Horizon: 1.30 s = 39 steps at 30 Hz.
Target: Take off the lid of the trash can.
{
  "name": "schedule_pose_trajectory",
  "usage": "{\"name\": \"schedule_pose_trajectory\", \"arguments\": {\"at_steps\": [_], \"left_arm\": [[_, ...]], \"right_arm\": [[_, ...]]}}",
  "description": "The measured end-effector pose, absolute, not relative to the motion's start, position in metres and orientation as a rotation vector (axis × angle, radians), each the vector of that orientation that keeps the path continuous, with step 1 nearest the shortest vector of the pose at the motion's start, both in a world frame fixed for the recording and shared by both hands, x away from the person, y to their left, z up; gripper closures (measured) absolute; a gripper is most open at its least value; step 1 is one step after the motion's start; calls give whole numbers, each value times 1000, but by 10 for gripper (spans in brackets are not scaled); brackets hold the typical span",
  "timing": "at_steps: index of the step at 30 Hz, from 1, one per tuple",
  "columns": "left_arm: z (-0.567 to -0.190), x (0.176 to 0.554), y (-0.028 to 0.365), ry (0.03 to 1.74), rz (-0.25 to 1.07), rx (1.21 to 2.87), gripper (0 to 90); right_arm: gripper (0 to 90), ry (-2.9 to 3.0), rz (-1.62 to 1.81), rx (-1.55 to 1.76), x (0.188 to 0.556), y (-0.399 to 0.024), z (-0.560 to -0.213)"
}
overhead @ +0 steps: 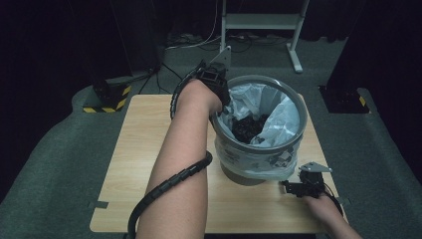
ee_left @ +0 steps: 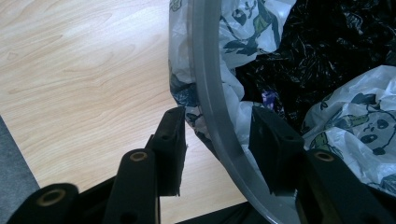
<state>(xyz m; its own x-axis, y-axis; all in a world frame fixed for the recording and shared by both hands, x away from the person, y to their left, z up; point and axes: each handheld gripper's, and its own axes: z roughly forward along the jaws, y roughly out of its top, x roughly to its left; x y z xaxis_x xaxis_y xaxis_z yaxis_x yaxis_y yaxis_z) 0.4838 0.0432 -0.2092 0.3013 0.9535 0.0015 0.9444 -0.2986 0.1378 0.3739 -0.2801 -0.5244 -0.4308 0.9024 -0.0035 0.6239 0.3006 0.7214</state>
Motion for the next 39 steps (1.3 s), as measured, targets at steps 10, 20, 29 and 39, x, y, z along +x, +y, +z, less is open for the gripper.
{"name": "schedule_pose_trajectory", "arguments": {"at_steps": [10, 20, 29, 39], "left_arm": [[-216, 484, 40, 1796, 134, 2440, 626], [-219, 486, 43, 1811, 117, 2423, 674], [-208, 485, 39, 1806, 168, 2422, 682], [-196, 485, 41, 1793, 190, 2386, 698]], "right_arm": [[101, 2164, 919, 1362, 374, -280, -524], [101, 2165, 920, 1361, 374, -280, -524], [101, 2165, 921, 1360, 374, -280, -524], [101, 2165, 921, 1361, 374, -280, -524]]}}
